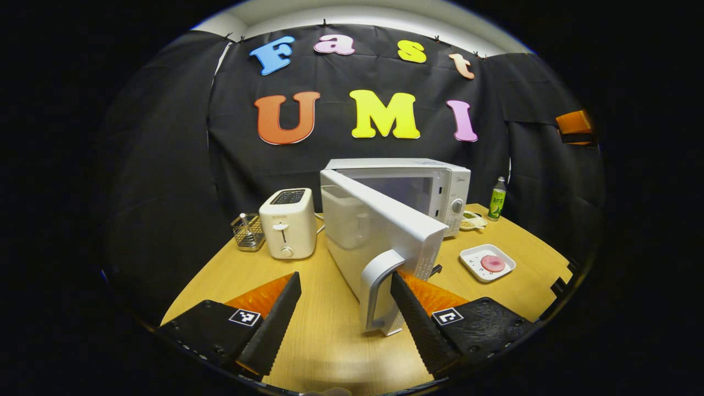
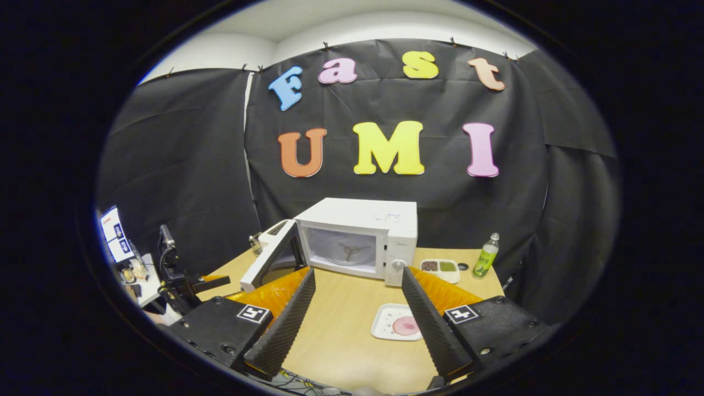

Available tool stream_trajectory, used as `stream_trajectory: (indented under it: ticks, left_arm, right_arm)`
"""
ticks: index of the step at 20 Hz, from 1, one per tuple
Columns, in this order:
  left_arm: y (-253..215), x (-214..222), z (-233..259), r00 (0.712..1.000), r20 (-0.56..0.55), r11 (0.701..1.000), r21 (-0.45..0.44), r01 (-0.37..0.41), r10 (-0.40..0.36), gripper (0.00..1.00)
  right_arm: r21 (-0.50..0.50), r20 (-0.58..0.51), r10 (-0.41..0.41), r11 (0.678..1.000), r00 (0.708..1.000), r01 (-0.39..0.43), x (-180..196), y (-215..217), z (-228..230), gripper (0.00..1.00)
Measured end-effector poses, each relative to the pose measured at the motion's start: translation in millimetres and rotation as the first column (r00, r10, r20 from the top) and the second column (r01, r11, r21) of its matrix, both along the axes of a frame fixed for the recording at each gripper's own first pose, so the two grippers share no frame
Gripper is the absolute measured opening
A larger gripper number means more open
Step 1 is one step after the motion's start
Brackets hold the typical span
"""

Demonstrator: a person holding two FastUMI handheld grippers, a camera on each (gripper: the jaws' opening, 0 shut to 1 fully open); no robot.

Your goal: Open the microwave oven with the left hand, put the food in, and close the microwave oven.

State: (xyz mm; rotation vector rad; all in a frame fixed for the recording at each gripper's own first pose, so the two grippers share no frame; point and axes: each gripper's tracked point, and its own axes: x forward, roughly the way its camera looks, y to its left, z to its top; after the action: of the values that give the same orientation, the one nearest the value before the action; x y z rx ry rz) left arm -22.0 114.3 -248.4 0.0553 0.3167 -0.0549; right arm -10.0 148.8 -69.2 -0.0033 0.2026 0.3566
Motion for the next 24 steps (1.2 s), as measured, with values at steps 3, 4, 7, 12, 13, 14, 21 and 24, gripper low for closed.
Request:
stream_trajectory:
  ticks: [3,4,7,12,13,14,21,24]
  left_arm:
    - [29.0,-5.1,-2.1,0.999,-0.008,0.999,0.011,-0.045,0.045,0.97]
    - [36.0,-6.4,-1.9,0.998,-0.010,0.998,0.010,-0.060,0.060,0.98]
    - [62.6,-8.2,-5.3,0.994,-0.015,0.994,0.004,-0.106,0.106,0.97]
    - [103.8,-10.9,-11.0,0.981,-0.022,0.981,0.026,-0.191,0.192,0.97]
    - [112.9,-11.1,-11.4,0.976,-0.022,0.976,0.033,-0.217,0.217,0.96]
    - [123.8,-11.2,-13.0,0.968,-0.022,0.968,0.040,-0.248,0.249,0.95]
    - [143.6,-17.3,5.7,0.948,0.012,0.946,0.049,-0.320,0.319,0.94]
    - [134.9,-23.7,22.1,0.945,0.037,0.945,0.047,-0.325,0.324,0.94]
  right_arm:
    - [-0.013,-0.014,-0.005,1.000,1.000,0.004,0.4,2.3,-8.1,1.00]
    - [-0.019,-0.020,-0.008,1.000,1.000,0.008,1.3,2.2,-11.4,1.00]
    - [-0.026,-0.031,-0.014,1.000,0.999,0.013,5.9,2.4,-16.9,1.00]
    - [-0.025,-0.039,-0.007,1.000,0.999,0.006,16.9,5.1,-19.8,0.94]
    - [-0.031,-0.038,-0.007,1.000,0.999,0.006,20.2,4.7,-20.5,0.94]
    - [-0.037,-0.037,-0.007,0.999,0.999,0.006,22.3,3.4,-23.6,1.00]
    - [-0.035,-0.075,0.000,0.999,0.997,-0.003,57.1,-11.5,-53.7,1.00]
    - [-0.045,-0.133,-0.014,0.999,0.991,0.008,82.5,-32.2,-86.8,0.94]
